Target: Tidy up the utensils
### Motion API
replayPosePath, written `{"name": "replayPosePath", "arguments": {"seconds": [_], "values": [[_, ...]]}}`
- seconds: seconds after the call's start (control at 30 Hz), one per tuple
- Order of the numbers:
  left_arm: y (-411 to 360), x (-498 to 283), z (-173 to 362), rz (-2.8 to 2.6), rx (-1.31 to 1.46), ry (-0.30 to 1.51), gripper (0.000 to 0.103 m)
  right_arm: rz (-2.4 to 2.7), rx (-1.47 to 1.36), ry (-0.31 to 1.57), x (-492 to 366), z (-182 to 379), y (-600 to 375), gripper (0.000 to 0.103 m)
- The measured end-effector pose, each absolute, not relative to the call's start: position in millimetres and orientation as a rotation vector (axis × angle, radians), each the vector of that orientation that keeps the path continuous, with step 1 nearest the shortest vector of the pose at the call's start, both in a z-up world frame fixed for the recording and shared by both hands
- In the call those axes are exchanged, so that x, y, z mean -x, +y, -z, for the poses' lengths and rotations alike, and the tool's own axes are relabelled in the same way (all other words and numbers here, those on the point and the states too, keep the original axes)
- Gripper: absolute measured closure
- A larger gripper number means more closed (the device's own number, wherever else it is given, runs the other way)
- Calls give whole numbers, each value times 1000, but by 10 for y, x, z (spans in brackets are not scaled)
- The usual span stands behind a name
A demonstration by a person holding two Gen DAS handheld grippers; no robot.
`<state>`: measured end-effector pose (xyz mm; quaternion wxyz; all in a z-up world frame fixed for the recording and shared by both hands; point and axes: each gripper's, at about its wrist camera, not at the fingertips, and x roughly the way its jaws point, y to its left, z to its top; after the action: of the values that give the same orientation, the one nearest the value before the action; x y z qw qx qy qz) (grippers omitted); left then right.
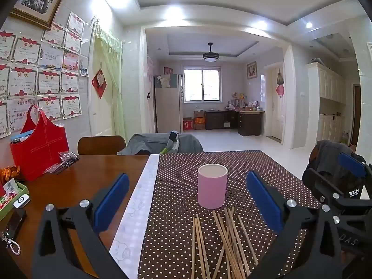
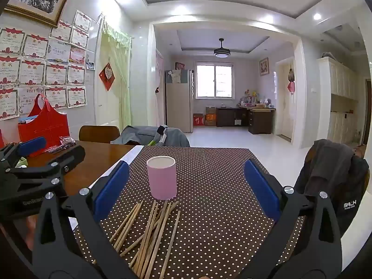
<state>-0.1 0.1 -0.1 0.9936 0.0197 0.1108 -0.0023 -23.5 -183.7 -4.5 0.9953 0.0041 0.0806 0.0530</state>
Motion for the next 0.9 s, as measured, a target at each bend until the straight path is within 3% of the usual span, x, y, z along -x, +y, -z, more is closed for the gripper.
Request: {"name": "replayPosePath", "arguments": {"seconds": [0.9], "values": [[15,11,37,-1,-51,224,4,-107,-18,173,222,68,-1872,6]]}}
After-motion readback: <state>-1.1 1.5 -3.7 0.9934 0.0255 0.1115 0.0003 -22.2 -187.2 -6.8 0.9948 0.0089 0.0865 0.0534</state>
